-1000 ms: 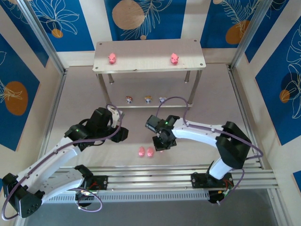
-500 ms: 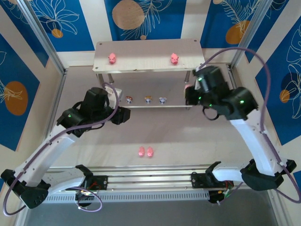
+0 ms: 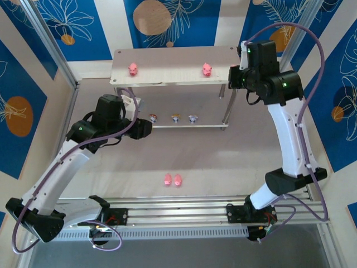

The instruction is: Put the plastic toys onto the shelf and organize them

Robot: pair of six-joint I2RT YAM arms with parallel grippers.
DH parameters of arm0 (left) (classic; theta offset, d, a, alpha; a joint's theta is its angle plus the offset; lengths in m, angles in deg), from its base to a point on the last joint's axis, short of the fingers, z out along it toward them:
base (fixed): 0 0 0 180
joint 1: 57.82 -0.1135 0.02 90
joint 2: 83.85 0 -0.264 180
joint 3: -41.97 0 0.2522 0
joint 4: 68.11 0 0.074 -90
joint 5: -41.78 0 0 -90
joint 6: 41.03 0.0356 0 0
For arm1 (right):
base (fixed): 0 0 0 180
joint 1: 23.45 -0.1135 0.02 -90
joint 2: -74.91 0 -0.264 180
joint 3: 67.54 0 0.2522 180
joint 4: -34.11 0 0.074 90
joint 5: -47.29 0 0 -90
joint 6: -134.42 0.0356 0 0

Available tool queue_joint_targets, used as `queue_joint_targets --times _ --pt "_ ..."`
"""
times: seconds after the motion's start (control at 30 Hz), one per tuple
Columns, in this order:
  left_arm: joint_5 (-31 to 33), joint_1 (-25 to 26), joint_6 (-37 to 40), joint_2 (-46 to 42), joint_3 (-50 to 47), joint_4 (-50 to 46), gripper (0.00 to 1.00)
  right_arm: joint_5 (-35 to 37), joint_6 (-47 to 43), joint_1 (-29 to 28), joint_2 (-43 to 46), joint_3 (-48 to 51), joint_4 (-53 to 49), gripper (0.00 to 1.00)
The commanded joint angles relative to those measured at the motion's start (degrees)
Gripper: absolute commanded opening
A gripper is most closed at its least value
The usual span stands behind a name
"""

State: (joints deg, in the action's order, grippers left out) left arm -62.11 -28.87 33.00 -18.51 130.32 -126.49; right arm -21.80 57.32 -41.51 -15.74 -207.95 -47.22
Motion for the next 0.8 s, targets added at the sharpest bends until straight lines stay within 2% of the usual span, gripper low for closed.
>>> queue_joint_targets --times 0.0,0.33,0.77 --pt "-2.3 -1.3 1.2 -0.1 1.5 -1.5 0.45 -4.6 -1.8 1.8 -1.6 -3.0 0.7 0.11" --pt "-4.3 -3.4 1.3 0.7 1.3 -1.4 0.46 -6.4 -2.3 3.0 -8.1 -7.4 -1.0 0.11" --pt "-6.0 -5.1 1.7 1.1 0.9 -1.2 0.46 -5.9 -2.7 3.8 -12.0 -9.6 -4.0 0.12"
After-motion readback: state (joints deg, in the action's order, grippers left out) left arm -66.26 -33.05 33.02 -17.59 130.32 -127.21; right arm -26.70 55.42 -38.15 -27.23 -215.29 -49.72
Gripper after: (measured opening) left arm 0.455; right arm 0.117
